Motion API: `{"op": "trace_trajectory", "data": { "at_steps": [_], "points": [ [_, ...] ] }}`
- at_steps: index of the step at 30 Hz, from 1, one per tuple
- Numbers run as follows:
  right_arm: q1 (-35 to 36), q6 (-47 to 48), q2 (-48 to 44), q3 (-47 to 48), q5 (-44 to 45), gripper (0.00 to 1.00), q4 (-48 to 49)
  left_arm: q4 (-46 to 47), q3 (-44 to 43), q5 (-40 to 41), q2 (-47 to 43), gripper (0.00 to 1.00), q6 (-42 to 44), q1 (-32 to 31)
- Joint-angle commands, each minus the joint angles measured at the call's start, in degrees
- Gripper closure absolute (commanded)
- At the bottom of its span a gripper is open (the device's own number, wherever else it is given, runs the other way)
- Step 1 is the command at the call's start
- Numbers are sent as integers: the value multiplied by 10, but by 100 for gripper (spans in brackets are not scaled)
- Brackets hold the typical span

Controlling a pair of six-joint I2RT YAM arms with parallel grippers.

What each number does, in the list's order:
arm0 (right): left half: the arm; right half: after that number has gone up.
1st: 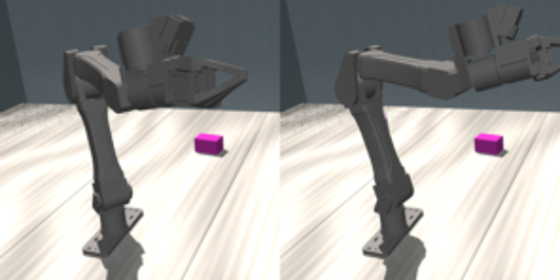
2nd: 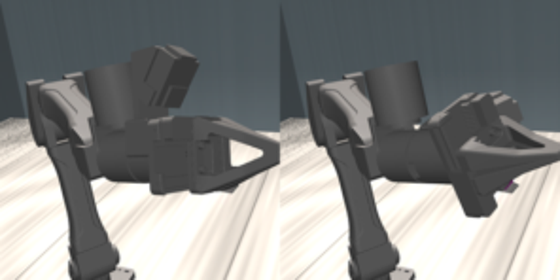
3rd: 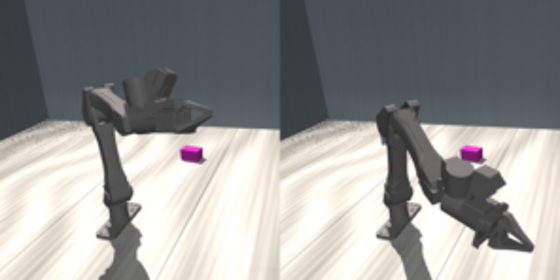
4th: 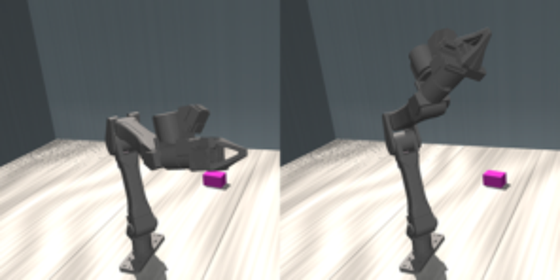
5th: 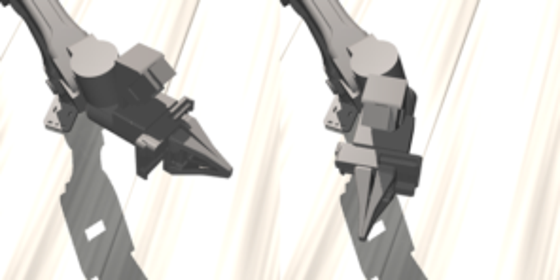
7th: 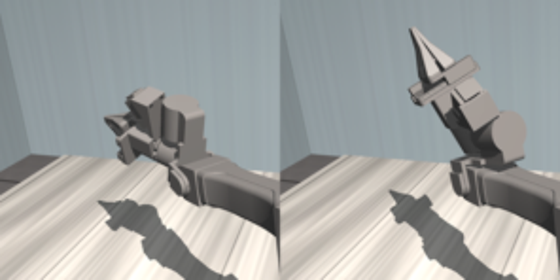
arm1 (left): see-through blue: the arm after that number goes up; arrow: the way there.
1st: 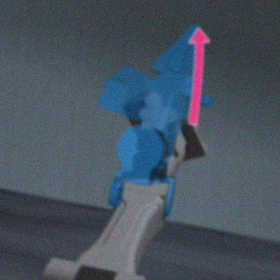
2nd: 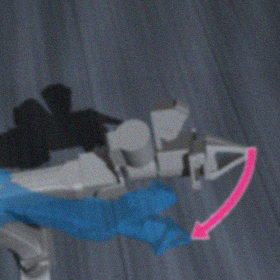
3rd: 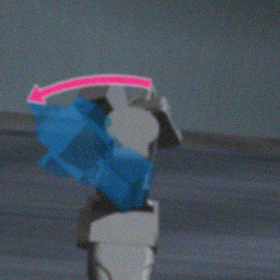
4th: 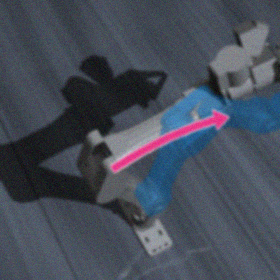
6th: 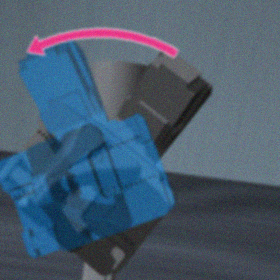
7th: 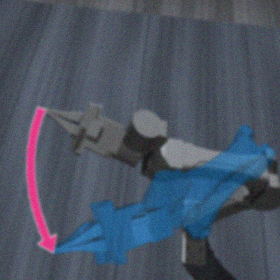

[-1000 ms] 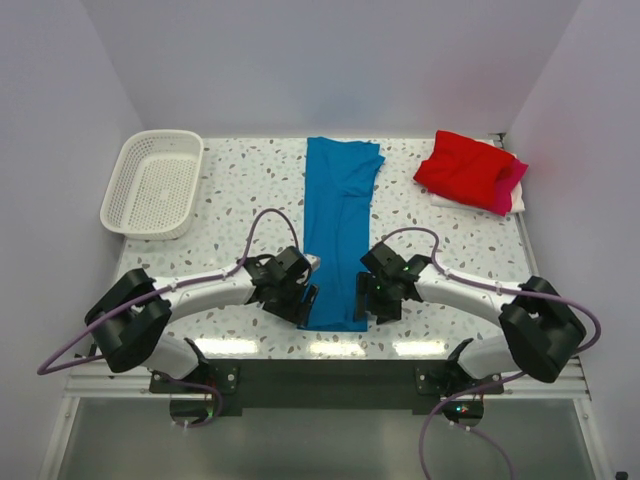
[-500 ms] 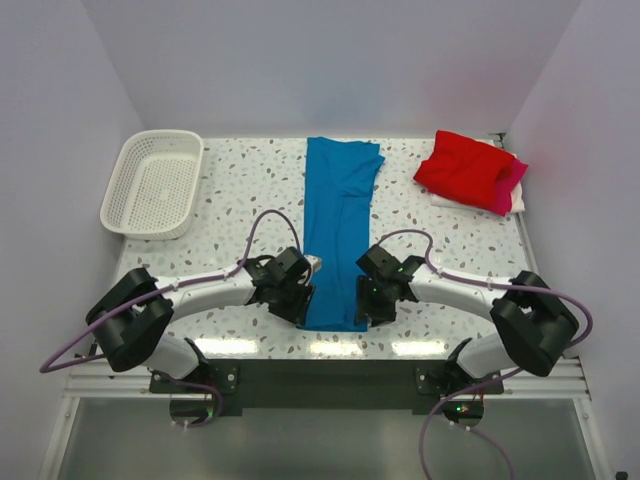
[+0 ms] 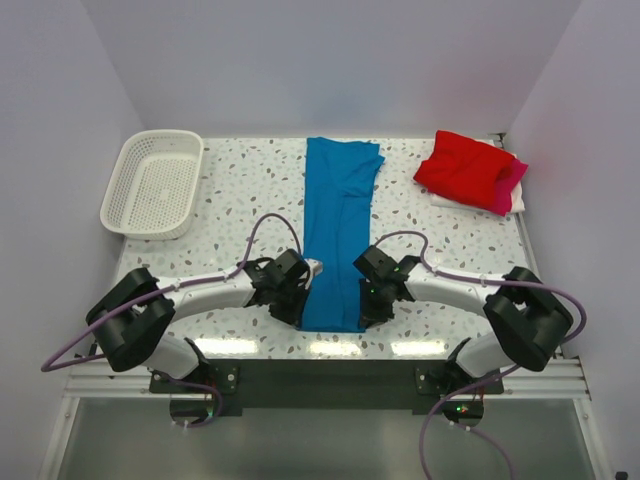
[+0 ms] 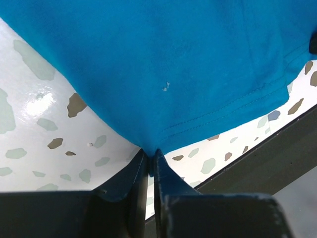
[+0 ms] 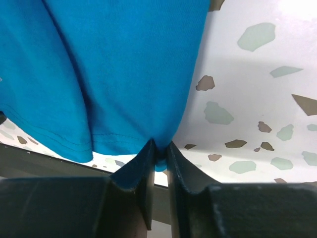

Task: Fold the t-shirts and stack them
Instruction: Fold the tshirt

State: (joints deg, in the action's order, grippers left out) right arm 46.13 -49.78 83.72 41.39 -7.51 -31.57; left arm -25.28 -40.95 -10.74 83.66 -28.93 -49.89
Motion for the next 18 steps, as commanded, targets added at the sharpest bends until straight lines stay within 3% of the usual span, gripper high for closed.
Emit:
{"op": "trace_trajectory", "data": {
  "at_steps": [1, 4, 9, 18],
  "points": [
    [8, 3, 12, 11, -20, 83, 12, -4, 6, -11, 1, 89, 6, 2],
    [7, 8, 9, 18, -19, 99, 4, -29, -11, -10, -2, 99, -2, 1],
    [7, 12, -2, 46, -11, 100, -25, -79, -58, 12, -19, 100, -17, 6],
    [-1, 25, -25, 132, 49, 100, -92, -94, -118, -7, -39, 100, -32, 93]
  ]
}}
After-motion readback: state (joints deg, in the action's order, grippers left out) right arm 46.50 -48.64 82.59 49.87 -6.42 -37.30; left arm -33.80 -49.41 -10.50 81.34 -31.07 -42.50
